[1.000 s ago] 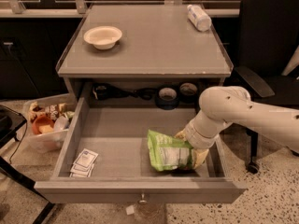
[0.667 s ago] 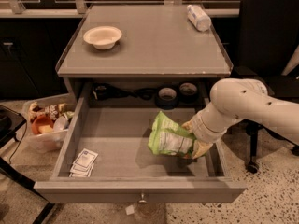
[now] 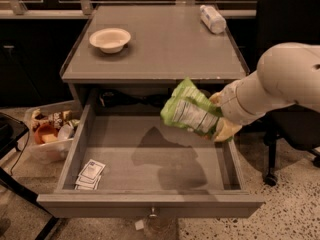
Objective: Pick green rice chip bag from top drawer and place on counter
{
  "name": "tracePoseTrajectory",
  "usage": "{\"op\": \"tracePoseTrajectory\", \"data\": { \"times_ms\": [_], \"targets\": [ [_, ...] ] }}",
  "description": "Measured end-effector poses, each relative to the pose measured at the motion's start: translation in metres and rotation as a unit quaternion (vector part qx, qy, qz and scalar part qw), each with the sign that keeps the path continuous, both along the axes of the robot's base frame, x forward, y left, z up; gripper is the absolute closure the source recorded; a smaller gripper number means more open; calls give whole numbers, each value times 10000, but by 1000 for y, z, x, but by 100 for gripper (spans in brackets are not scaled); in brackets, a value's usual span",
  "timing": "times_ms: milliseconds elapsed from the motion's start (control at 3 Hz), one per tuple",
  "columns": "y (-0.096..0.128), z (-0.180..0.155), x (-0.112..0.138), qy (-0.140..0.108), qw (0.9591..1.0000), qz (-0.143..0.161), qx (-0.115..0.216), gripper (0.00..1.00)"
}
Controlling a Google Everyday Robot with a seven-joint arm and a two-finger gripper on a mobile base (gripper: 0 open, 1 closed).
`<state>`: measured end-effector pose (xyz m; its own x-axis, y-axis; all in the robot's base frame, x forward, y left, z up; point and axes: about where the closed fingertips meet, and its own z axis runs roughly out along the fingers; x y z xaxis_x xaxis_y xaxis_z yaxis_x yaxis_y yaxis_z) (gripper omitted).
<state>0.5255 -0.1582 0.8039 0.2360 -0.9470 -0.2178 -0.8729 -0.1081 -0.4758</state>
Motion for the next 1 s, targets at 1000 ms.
{"op": "tracePoseTrajectory", "data": {
  "times_ms": [1000],
  "targets": [
    [21, 115, 173, -956, 9839, -1413, 526, 100]
  ]
}}
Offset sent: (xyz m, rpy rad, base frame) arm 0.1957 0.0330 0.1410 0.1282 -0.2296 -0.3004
